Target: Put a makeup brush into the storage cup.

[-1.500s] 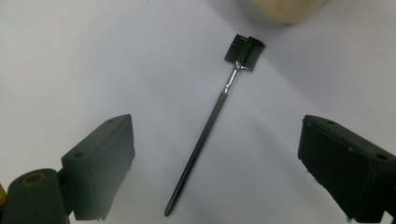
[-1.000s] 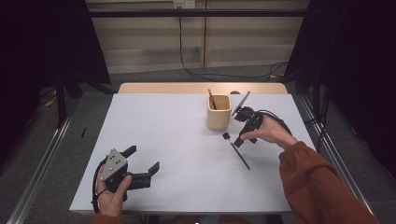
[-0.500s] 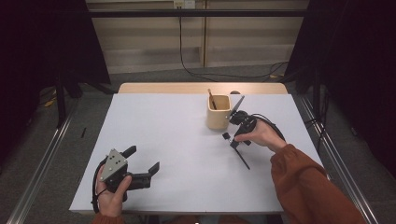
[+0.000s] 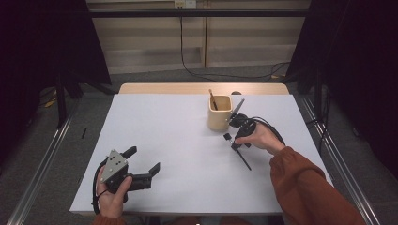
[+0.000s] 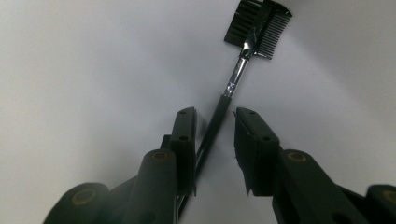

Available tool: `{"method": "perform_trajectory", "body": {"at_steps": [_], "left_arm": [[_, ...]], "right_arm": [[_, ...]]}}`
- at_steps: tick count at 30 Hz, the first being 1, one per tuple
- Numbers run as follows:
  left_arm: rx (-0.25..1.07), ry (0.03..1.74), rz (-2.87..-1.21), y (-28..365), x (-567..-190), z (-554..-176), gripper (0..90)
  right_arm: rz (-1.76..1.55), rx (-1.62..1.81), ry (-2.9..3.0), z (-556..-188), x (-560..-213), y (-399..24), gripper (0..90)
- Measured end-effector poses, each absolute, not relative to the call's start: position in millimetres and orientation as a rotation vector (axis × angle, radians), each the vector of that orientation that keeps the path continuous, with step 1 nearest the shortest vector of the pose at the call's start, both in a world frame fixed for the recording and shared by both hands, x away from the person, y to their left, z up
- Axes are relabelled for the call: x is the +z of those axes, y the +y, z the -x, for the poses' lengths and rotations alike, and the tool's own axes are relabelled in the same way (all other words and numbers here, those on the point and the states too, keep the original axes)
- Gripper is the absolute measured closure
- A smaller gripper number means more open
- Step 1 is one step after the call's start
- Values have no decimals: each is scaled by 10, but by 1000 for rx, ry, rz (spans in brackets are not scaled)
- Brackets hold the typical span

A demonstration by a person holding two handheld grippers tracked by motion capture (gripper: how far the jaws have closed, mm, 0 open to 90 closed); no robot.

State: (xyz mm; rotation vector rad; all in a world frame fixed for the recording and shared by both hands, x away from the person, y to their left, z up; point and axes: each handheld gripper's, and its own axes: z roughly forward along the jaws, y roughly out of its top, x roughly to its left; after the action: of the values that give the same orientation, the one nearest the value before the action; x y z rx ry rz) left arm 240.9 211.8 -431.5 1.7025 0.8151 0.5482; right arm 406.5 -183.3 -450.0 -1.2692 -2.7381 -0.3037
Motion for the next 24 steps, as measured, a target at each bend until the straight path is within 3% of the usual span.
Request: {"method": "perform_trajectory", "body": {"at_steps": [24], "left_arm": [[544,804,-1712,2104,-4314,-2408,15]], "right_arm": [[1282,-257,-2779,-4084,-4513,-1830,855]]}}
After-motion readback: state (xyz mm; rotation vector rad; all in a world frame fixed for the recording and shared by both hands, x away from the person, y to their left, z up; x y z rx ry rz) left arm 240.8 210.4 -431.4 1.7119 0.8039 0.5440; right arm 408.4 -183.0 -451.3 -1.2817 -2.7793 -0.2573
